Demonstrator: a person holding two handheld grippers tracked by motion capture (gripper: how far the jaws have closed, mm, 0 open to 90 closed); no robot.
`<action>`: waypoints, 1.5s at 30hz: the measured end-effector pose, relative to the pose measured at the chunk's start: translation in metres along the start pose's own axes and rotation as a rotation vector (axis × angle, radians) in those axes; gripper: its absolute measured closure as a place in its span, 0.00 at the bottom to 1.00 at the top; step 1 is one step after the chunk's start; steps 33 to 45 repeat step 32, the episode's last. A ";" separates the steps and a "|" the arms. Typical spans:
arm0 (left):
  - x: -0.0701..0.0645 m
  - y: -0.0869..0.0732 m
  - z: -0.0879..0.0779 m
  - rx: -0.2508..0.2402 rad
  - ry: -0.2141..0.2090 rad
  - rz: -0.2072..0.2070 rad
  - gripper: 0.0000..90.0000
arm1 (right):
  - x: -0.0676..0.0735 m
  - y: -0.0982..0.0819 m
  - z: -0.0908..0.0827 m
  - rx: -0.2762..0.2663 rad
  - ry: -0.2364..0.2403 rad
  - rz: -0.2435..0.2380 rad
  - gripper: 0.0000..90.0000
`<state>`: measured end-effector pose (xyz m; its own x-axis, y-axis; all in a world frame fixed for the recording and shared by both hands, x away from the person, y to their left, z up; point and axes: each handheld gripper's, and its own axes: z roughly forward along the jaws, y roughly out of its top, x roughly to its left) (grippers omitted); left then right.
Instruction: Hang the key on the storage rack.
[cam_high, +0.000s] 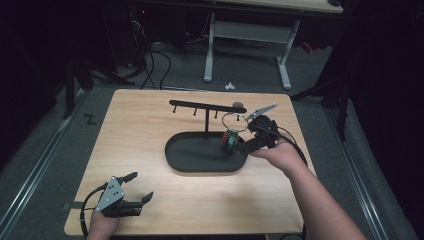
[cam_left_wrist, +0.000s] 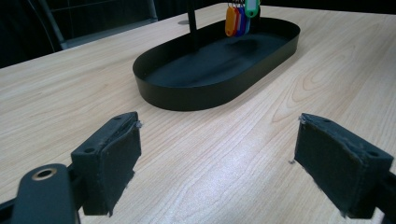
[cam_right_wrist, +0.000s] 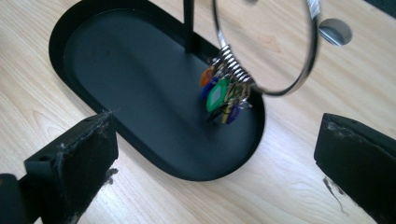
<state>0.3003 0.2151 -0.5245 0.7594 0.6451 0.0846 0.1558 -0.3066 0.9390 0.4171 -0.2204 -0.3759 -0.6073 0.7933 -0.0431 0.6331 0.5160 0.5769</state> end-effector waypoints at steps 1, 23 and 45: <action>0.000 0.000 0.000 0.003 0.000 0.001 0.17 | 0.003 -0.006 0.003 -0.010 0.002 0.005 0.00; -0.001 0.001 0.002 0.021 0.009 0.007 0.17 | 0.045 -0.168 0.050 -0.300 -0.111 0.060 0.04; -0.002 0.001 0.003 0.029 0.011 0.010 0.17 | 0.035 -0.173 0.056 -0.291 -0.107 0.131 0.03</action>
